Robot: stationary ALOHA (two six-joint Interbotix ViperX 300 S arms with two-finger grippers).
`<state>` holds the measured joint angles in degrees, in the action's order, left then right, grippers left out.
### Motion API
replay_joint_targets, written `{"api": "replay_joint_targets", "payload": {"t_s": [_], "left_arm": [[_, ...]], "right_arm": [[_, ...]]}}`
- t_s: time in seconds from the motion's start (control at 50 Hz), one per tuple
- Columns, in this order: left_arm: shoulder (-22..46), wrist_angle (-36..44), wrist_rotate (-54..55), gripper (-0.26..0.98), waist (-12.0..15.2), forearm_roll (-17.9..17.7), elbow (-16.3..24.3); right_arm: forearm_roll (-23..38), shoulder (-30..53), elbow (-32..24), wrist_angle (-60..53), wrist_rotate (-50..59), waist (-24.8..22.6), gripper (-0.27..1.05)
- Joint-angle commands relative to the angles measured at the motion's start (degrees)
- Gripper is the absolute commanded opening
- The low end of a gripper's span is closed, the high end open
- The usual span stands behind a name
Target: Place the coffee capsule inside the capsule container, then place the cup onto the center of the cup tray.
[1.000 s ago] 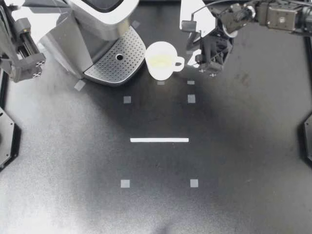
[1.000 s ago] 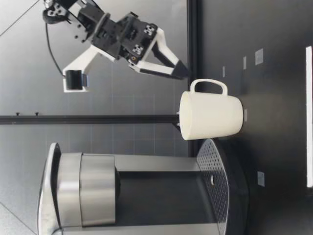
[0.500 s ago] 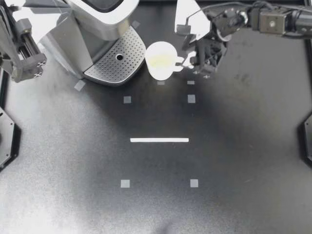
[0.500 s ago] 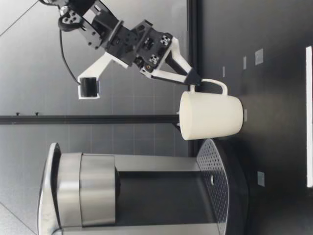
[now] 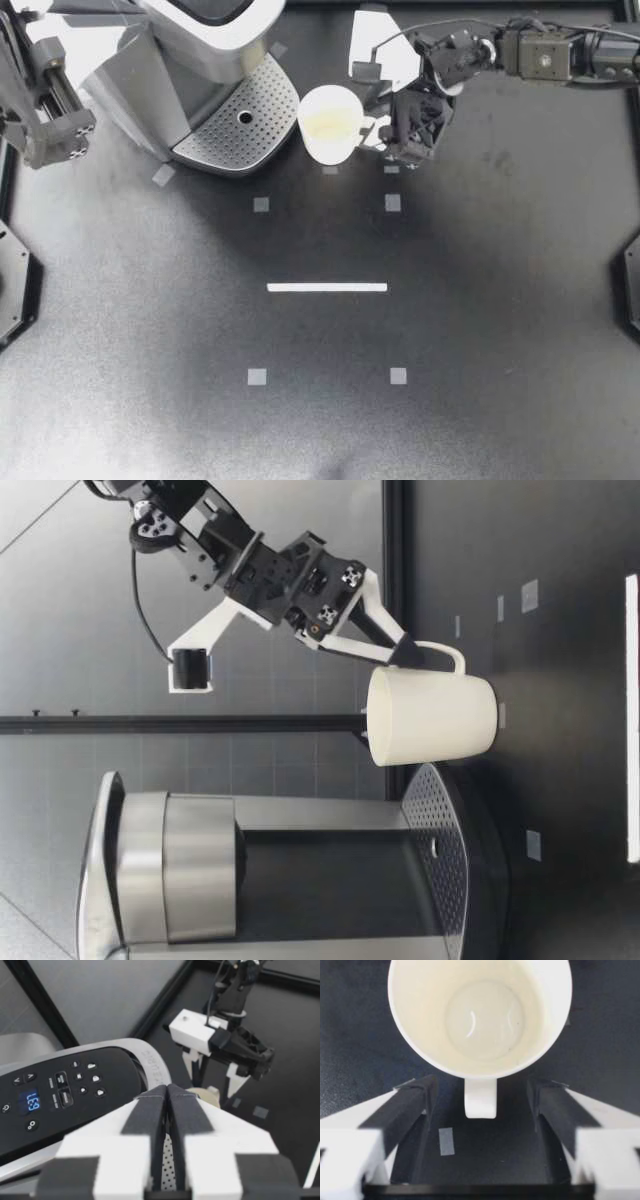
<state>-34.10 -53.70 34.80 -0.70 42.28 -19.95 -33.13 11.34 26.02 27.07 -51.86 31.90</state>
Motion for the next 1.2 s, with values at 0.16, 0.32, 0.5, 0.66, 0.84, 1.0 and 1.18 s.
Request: {"api": "replay_joint_targets", "payload": {"t_s": [0.16, 0.32, 0.5, 0.66, 0.84, 1.0, 1.18], "left_arm": [[-0.44, 0.44, 0.18, 0.11, -0.09, 0.35, 0.7], [-0.44, 0.97, 1.14, 0.11, -0.09, 0.35, 0.62], [-0.44, 1.41, 1.23, 0.11, 0.0, 0.35, 0.44], [-0.44, 2.02, 1.23, 0.11, 0.0, 0.44, 0.35], [-0.44, 2.37, 1.23, 0.11, 0.0, 0.44, 0.35], [-0.44, 2.37, 1.23, 0.11, -0.09, 0.44, 0.26], [-1.32, 2.37, 1.23, 0.11, -0.09, 0.44, -0.18]], "right_arm": [[-0.18, -1.05, -1.14, -0.97, 0.0, -0.26, 0.35], [-0.26, -1.32, -0.88, -1.32, 0.0, -0.26, 0.22], [-0.35, -2.99, 0.18, -1.49, 0.09, -0.26, 0.14], [-1.14, -6.5, 1.49, -1.85, 0.18, -0.97, 0.12], [-2.37, -8.96, 0.7, -2.72, 0.26, -2.72, 0.11], [-2.37, -6.33, -2.81, -2.99, 0.26, -3.43, 0.11], [-2.37, -2.11, -7.73, -2.64, 0.26, -3.52, 0.11]]}}
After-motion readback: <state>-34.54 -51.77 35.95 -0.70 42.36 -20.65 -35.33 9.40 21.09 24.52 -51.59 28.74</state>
